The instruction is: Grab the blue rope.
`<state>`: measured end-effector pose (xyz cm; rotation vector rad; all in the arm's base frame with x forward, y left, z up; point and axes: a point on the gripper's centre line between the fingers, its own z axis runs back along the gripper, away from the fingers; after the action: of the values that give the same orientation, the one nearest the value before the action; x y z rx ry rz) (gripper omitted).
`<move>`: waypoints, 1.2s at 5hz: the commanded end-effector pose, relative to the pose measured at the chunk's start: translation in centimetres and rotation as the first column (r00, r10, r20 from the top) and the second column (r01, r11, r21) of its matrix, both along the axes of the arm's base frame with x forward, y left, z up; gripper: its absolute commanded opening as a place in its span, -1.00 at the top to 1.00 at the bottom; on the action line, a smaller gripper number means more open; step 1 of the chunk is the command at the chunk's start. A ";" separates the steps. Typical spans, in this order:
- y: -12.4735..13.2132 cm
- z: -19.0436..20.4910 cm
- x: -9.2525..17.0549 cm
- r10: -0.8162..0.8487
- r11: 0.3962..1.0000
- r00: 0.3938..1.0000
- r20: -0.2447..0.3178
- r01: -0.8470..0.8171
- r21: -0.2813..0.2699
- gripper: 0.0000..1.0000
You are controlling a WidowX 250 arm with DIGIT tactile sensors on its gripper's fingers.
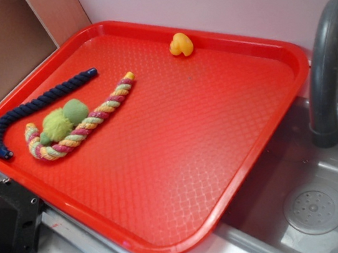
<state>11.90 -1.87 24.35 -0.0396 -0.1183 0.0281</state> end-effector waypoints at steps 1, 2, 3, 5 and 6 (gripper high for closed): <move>0.0 0.0 0.0 0.000 1.000 1.000 0.000 0.000 0.000 -1.00; 1.5 -1.4 1.5 -0.037 0.999 0.997 0.064 0.035 0.021 -1.00; 3.5 -3.7 2.9 -0.173 0.985 0.974 0.144 0.170 0.034 -1.00; 10.1 -9.8 6.6 -0.336 0.938 0.937 0.095 0.324 0.122 -1.00; 12.0 -11.9 7.8 -0.348 0.934 0.935 0.071 0.340 0.107 -1.00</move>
<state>18.97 9.65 11.26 -0.0031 -0.1616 -0.3302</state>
